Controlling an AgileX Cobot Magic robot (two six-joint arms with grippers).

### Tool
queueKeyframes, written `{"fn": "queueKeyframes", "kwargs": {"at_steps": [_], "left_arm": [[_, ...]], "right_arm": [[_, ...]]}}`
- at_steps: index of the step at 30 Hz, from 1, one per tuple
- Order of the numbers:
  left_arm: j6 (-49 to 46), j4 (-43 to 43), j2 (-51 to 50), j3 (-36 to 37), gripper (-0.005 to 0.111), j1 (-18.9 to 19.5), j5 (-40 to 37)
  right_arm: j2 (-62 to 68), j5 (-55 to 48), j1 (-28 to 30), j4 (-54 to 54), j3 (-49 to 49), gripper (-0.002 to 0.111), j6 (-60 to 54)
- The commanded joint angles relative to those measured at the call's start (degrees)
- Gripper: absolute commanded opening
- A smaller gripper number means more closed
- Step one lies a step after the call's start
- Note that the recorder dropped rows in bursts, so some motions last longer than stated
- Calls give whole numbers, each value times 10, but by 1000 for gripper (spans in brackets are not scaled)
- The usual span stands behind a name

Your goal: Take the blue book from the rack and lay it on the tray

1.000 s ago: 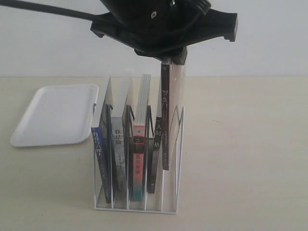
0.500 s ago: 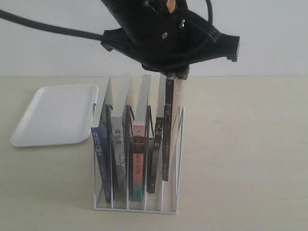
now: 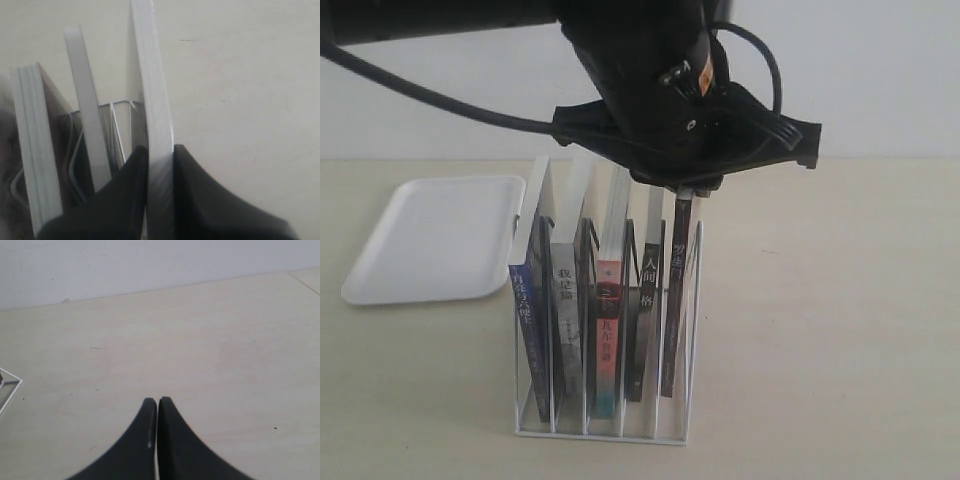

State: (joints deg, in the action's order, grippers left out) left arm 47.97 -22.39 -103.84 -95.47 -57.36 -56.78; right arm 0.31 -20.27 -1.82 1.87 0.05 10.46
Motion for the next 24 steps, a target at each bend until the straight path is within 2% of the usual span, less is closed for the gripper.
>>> {"fn": "queueKeyframes", "kwargs": {"at_steps": [1,8,12,14,15,16,17,19,24], "left_arm": [[18,-7,1,0,4,-6,0],[19,-6,1,3,4,-7,-3],[19,-7,1,29,6,-7,31],[19,-7,1,43,12,-7,53],[19,-8,1,48,21,-7,64],[19,-8,1,48,26,-7,64],[19,-10,2,48,36,-7,61],[19,-11,2,48,47,-7,60],[16,-21,14,44,49,-7,58]], "right_arm": [[-3,7,1,1,-1,0,-3],[-3,7,1,1,-1,0,-3],[-3,7,1,1,-1,0,-3],[-3,7,1,1,-1,0,-3],[-3,7,1,1,-1,0,-3],[-3,7,1,1,-1,0,-3],[-3,7,1,1,-1,0,-3],[-3,7,1,1,-1,0,-3],[-3,2,1,1,-1,0,-3]]}}
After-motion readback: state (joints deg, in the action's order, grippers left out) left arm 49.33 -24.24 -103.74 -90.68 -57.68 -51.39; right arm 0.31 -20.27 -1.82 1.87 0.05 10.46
